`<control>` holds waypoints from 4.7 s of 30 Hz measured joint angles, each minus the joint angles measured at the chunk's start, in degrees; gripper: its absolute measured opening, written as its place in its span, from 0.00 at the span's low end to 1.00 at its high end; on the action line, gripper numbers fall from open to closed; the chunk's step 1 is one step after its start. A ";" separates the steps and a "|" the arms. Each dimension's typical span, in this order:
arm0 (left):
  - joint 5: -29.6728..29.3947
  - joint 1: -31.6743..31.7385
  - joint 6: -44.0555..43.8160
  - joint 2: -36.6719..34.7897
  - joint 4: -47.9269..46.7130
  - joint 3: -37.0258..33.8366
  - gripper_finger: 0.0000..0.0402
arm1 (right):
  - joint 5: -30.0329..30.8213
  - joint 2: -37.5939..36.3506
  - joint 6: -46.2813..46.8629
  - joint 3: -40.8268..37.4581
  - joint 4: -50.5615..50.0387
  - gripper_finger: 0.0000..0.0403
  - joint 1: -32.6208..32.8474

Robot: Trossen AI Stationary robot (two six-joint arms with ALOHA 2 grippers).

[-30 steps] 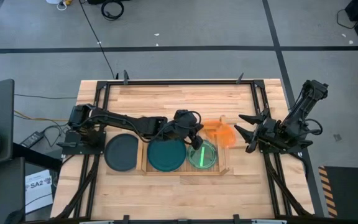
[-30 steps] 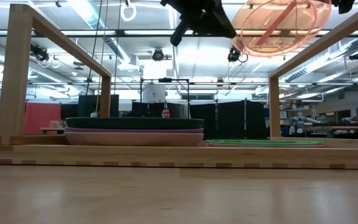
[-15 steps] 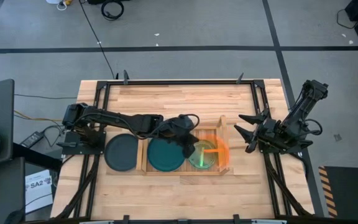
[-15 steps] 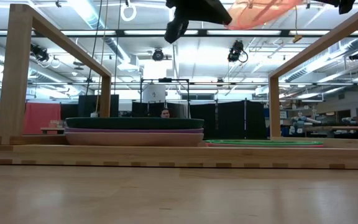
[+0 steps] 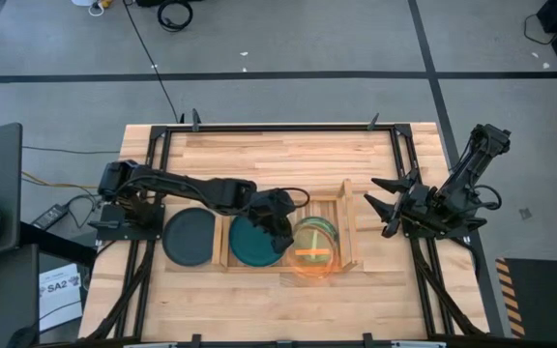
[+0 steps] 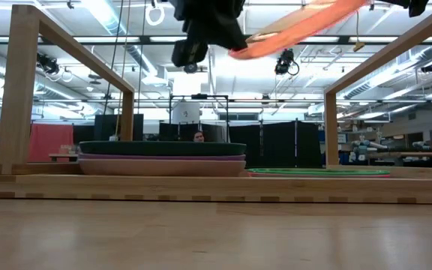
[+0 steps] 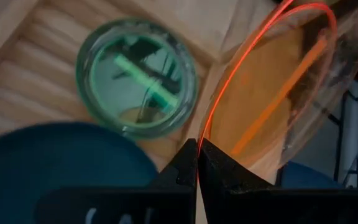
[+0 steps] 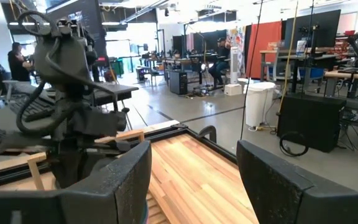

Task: Place and stack plates onto a shelf
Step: Stack the orange plate on top of the green plate on the shelf, then stack the black plate on top of the dark green plate on the shelf

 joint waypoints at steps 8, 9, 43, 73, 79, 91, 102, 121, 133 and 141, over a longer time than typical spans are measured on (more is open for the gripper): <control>-2.93 1.07 -0.14 2.18 0.67 -0.09 0.03 | -0.01 0.00 0.02 0.00 -0.06 0.60 0.00; -3.01 1.24 -0.14 2.70 0.62 -0.10 0.03 | -0.02 -0.02 0.02 0.00 -0.02 0.60 0.00; -3.17 4.90 -0.16 14.33 7.09 -0.08 0.03 | -0.48 0.37 0.07 0.02 -1.11 0.60 0.00; -3.15 4.90 0.37 14.35 7.92 -0.10 0.34 | -0.46 0.37 0.07 0.02 -1.11 0.60 0.00; -3.00 5.36 0.87 14.35 7.87 -0.10 0.40 | -0.46 0.37 0.07 0.02 -1.11 0.60 0.00; 0.96 8.33 1.50 13.12 7.26 -0.16 0.39 | -0.47 0.37 0.04 0.02 -1.18 0.60 0.00; 0.71 9.44 7.47 2.05 4.07 -0.05 0.39 | -0.46 0.36 0.05 -0.02 -1.30 0.60 0.00; -6.68 15.00 15.86 -26.39 -29.30 -0.01 0.39 | -0.30 1.10 0.20 -0.02 -1.26 0.60 -0.01; -9.81 24.07 23.81 -31.58 -51.60 -1.66 0.39 | -0.48 1.51 0.20 -0.02 -1.39 0.60 -0.01; -6.89 29.01 35.31 -31.45 -50.82 -12.55 0.39 | -0.48 1.51 0.22 -0.01 -1.30 0.60 -0.02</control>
